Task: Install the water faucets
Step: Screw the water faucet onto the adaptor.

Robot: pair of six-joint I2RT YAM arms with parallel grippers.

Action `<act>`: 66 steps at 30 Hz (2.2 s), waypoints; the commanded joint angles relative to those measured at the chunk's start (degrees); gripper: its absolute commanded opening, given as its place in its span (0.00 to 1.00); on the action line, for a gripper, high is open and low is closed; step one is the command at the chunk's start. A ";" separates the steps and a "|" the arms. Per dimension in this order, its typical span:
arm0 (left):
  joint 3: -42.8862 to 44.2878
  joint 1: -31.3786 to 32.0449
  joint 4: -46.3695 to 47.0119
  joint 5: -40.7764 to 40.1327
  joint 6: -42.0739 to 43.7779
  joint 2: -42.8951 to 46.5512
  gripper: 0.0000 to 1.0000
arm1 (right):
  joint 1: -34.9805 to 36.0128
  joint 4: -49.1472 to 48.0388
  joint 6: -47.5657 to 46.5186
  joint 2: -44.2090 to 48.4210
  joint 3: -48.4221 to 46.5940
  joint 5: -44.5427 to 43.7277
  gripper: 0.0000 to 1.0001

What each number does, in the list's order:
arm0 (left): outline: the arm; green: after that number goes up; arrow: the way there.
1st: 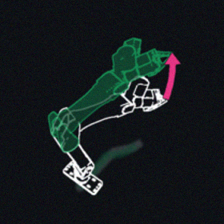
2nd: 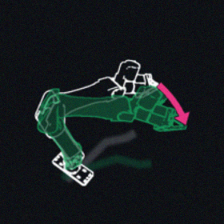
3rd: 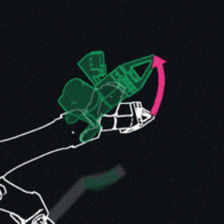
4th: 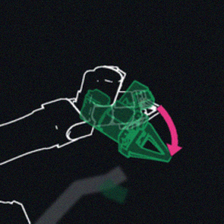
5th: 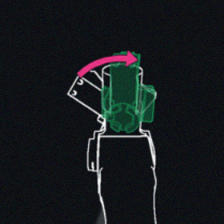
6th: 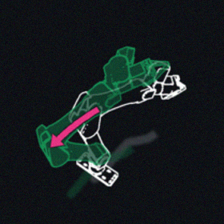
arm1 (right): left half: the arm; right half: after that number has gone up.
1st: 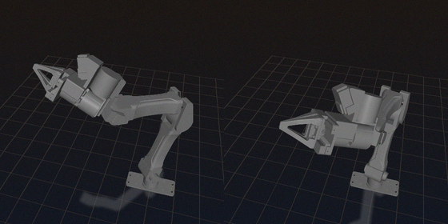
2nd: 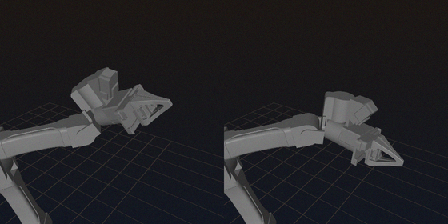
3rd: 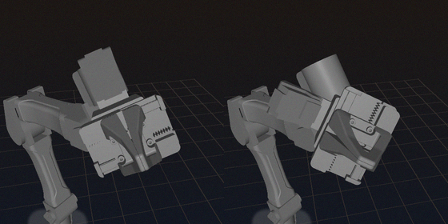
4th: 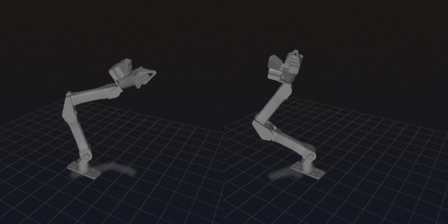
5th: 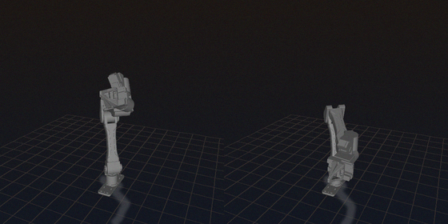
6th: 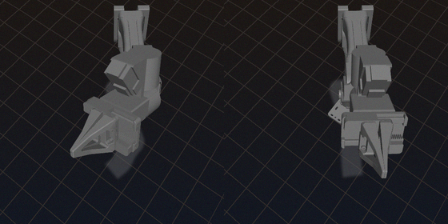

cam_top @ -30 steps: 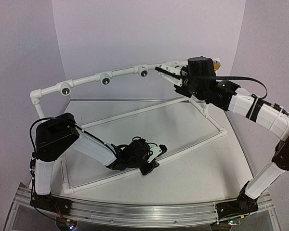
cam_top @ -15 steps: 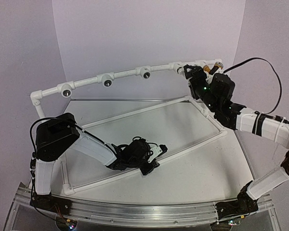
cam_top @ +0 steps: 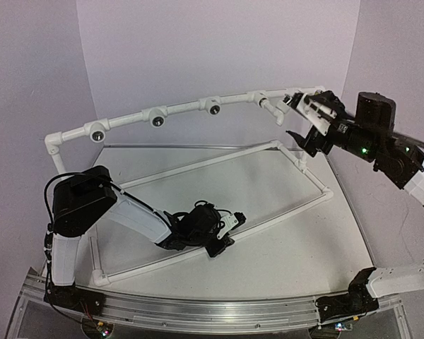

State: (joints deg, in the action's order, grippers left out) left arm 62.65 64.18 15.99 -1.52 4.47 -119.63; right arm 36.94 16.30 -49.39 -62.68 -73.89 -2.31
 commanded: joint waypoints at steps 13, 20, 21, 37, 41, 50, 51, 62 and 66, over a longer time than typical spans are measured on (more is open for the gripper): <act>-3.12 -0.03 -15.64 1.34 -2.97 -7.28 0.00 | 0.52 -9.64 -66.18 -23.12 -15.43 -19.96 0.76; -2.96 -0.02 -15.64 1.34 -2.91 -7.35 0.00 | 4.36 -12.52 -34.65 -23.10 -7.06 -25.90 0.25; -2.97 -0.02 -15.64 1.34 -2.89 -7.37 0.00 | 4.97 -12.52 -24.61 -23.19 -6.20 -25.48 0.23; -2.65 -0.44 -17.27 3.22 -2.70 -7.63 0.00 | 2.69 -96.71 121.02 -30.72 2.12 9.13 0.67; -2.78 -0.55 -17.22 3.88 -2.47 -7.59 0.00 | 2.69 -96.29 99.92 -19.20 16.24 15.38 0.98; -3.01 -0.55 -17.17 4.11 -2.36 -7.37 0.00 | 2.69 0.62 51.02 4.18 8.27 -17.37 0.98; -2.99 -0.55 -17.14 4.09 -2.36 -7.37 0.00 | 2.74 4.09 41.28 4.25 5.87 -17.77 0.98; -2.50 -0.52 -17.19 3.48 -2.76 -7.65 0.00 | 5.50 15.88 -33.62 -11.81 -18.31 -15.54 0.98; -2.45 -0.55 -17.30 3.36 -2.80 -7.72 0.00 | 5.99 15.22 -43.88 -17.98 -20.87 -18.95 0.98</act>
State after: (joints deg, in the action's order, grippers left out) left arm 63.40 63.81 15.31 0.40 3.97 -119.96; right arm 42.27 28.71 -71.28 -75.69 -91.52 -16.82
